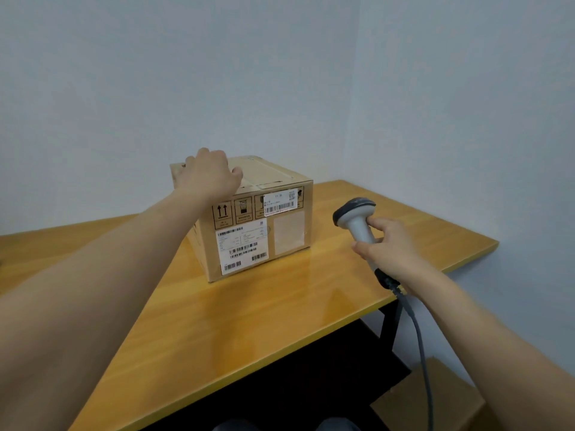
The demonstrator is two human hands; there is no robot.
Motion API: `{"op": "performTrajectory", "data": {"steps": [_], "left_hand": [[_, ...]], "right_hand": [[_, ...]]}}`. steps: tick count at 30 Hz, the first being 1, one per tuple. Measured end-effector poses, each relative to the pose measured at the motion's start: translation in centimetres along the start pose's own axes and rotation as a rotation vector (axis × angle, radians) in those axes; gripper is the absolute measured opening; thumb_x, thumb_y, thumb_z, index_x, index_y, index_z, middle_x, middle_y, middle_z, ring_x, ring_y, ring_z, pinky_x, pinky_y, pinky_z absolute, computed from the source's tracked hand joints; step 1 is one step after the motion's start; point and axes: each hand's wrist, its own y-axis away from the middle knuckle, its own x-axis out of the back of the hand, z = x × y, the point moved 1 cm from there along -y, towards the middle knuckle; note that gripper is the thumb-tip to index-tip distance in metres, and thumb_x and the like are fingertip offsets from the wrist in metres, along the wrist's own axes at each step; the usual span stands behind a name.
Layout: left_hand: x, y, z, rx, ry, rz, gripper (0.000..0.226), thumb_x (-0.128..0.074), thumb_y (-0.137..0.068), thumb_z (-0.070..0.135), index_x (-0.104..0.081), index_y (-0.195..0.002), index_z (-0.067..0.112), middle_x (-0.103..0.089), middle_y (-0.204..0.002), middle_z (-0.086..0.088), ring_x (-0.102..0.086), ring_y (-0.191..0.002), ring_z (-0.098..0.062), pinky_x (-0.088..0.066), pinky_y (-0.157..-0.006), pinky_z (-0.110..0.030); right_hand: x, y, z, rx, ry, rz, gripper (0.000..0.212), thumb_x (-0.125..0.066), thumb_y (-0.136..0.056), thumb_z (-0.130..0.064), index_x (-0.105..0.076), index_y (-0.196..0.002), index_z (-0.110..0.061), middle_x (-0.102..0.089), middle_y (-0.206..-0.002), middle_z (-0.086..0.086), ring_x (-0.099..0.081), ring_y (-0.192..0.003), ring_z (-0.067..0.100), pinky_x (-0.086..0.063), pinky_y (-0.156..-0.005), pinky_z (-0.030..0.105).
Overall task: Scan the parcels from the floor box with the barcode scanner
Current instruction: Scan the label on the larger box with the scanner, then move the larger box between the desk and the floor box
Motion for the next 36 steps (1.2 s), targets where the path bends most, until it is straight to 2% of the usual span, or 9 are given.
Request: {"op": "performTrajectory", "data": {"steps": [5, 8, 10, 13, 18, 20, 27, 33, 36], "left_hand": [[-1.2, -2.7, -1.0, -0.032, 0.049, -0.229, 0.042, -0.042, -0.094, 0.048, -0.062, -0.101, 0.011, -0.062, -0.107, -0.007, -0.056, -0.103, -0.027, -0.041, -0.083, -0.035], [-2.6, -2.9, -1.5, -0.117, 0.047, -0.407, 0.061, -0.028, -0.09, 0.062, -0.058, -0.12, 0.018, -0.056, -0.131, -0.001, -0.05, -0.118, -0.026, -0.038, -0.098, -0.039], [-3.4, -2.8, -1.7, -0.124, -0.05, -0.39, 0.066, -0.015, -0.09, 0.065, -0.042, -0.139, 0.029, -0.039, -0.15, 0.002, -0.036, -0.135, -0.03, -0.028, -0.108, -0.05], [-3.7, -2.6, -1.5, -0.118, -0.116, -0.366, 0.06, -0.013, -0.095, 0.059, -0.03, -0.146, 0.033, -0.027, -0.157, 0.004, -0.025, -0.141, -0.031, -0.019, -0.11, -0.055], [-3.8, -2.7, -1.5, -0.115, -0.11, -0.361, 0.06, -0.013, -0.095, 0.058, -0.03, -0.146, 0.031, -0.026, -0.157, 0.003, -0.024, -0.141, -0.032, -0.018, -0.11, -0.055], [-3.9, -2.6, -1.5, -0.123, -0.114, -0.35, 0.061, -0.013, -0.095, 0.057, -0.031, -0.146, 0.03, -0.027, -0.157, 0.002, -0.025, -0.141, -0.032, -0.018, -0.11, -0.055], [-3.8, -2.6, -1.5, -0.12, -0.121, -0.349, 0.062, -0.013, -0.094, 0.057, -0.031, -0.146, 0.029, -0.027, -0.156, 0.001, -0.025, -0.14, -0.033, -0.019, -0.109, -0.055], [-3.5, -2.3, -1.6, -0.107, -0.093, -0.309, 0.06, -0.018, -0.093, 0.058, -0.039, -0.142, 0.03, -0.034, -0.153, 0.0, -0.03, -0.138, -0.031, -0.022, -0.108, -0.052], [-3.5, -2.0, -1.9, 0.009, -0.051, -0.224, 0.064, -0.027, -0.089, 0.063, -0.046, -0.137, 0.024, -0.041, -0.147, -0.009, -0.031, -0.136, -0.033, -0.026, -0.107, -0.05]], "right_hand": [[-1.2, -3.6, 0.6, -0.051, 0.144, -0.052, 0.068, -0.066, -0.086, -0.014, -0.036, -0.147, -0.011, -0.023, -0.155, 0.001, -0.053, -0.104, 0.025, -0.045, -0.062, 0.032], [-2.3, -5.5, 1.1, -0.081, 0.254, -0.072, 0.063, -0.065, -0.088, -0.012, -0.037, -0.145, -0.009, -0.012, -0.157, 0.004, -0.046, -0.117, 0.027, -0.045, -0.075, 0.036], [-3.1, -6.6, 1.4, -0.092, 0.314, -0.072, 0.062, -0.064, -0.088, -0.012, -0.037, -0.144, -0.008, -0.009, -0.157, 0.007, -0.044, -0.125, 0.03, -0.043, -0.08, 0.035], [-4.5, -8.1, 1.9, -0.097, 0.362, -0.073, 0.056, -0.062, -0.087, -0.009, -0.041, -0.14, -0.007, -0.009, -0.156, 0.01, -0.044, -0.126, 0.031, -0.04, -0.081, 0.032], [-6.1, -9.8, 2.3, -0.103, 0.432, -0.009, 0.046, -0.062, -0.083, -0.005, -0.047, -0.127, -0.005, -0.015, -0.152, 0.011, -0.046, -0.091, 0.025, -0.04, -0.074, 0.031], [-6.4, -10.1, 2.5, -0.1, 0.451, 0.007, 0.046, -0.063, -0.082, -0.005, -0.046, -0.125, -0.004, -0.016, -0.15, 0.013, -0.045, -0.089, 0.024, -0.04, -0.073, 0.031], [-6.9, -10.1, 3.1, -0.066, 0.471, 0.012, 0.078, -0.068, -0.081, -0.006, -0.028, -0.148, -0.011, -0.015, -0.152, 0.014, -0.053, -0.114, 0.035, -0.04, -0.078, 0.029], [-7.3, -9.8, 2.2, -0.147, 0.502, -0.025, 0.066, -0.063, -0.086, -0.013, -0.032, -0.144, -0.012, -0.025, -0.144, 0.015, -0.057, -0.102, 0.038, -0.047, -0.08, 0.036], [-7.2, -9.8, 1.1, -0.114, 0.492, 0.119, 0.055, -0.059, -0.087, -0.023, -0.041, -0.138, -0.01, -0.035, -0.14, 0.016, -0.049, -0.117, 0.039, -0.044, -0.097, 0.045]]}}
